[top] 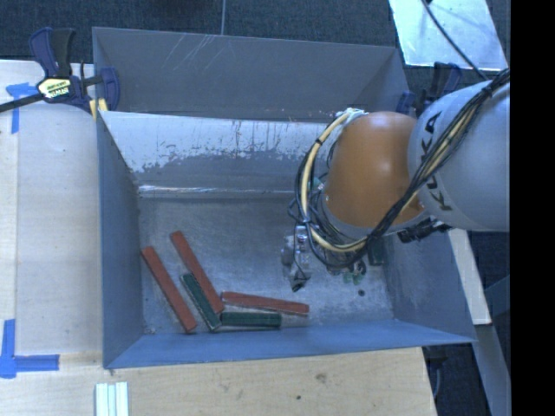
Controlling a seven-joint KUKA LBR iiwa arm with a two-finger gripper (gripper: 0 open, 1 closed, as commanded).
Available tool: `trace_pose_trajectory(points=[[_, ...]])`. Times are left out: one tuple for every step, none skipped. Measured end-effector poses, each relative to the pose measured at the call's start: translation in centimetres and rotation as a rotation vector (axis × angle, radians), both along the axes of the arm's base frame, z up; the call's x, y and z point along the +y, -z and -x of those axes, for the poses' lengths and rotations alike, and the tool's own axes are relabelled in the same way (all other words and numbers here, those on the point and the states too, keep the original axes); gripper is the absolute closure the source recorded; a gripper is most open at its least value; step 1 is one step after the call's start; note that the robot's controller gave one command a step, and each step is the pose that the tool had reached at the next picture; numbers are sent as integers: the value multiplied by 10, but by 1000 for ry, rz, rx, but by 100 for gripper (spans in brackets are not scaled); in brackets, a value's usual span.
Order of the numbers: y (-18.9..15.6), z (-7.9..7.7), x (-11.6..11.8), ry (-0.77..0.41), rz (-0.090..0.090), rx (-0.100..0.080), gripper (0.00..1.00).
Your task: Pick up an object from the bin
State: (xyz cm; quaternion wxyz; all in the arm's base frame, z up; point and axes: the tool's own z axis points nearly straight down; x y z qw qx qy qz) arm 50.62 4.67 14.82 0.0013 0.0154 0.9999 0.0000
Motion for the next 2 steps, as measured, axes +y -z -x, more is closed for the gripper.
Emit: trace_pose_trajectory(points=[[15, 24, -22, -44, 1, 3, 100], [14, 24, -21, -45, 0, 1, 0]])
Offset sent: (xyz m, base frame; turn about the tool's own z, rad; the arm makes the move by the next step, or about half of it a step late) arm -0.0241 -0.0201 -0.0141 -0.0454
